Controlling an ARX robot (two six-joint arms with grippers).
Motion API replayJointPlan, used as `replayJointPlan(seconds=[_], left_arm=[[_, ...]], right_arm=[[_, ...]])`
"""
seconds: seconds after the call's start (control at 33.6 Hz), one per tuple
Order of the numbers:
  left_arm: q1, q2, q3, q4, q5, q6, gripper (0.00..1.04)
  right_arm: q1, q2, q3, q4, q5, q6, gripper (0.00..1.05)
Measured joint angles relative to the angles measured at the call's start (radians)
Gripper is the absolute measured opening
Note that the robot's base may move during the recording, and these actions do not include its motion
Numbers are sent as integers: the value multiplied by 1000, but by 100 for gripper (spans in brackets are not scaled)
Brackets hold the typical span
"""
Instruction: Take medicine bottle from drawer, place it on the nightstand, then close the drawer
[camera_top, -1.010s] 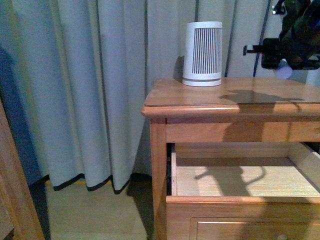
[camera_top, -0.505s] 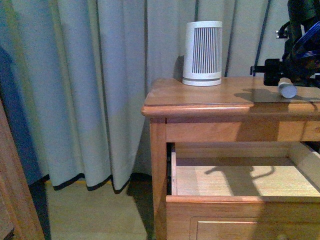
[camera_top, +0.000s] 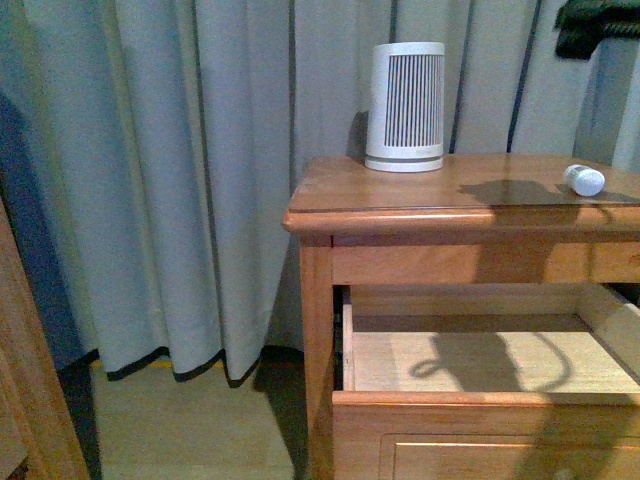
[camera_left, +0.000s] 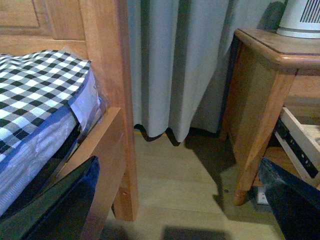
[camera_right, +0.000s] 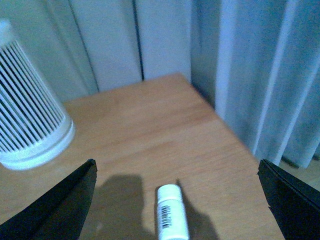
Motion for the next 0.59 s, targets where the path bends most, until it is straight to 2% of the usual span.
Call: replayJointPlan(seconds=[0.21,0.42,0.51,0.59], left_arm=[[0,0,0,0,0,0,98],[0,0,0,0,0,0,98],[0,0,0,0,0,0,98],[0,0,0,0,0,0,98]], right_arm=[[21,-397,-405,118,-26,32,98],[69,-836,-1024,155,-128,68,98],[69,-850,-1202,146,-153,106,98],[71,-788,-1328,232,-151,120,98]])
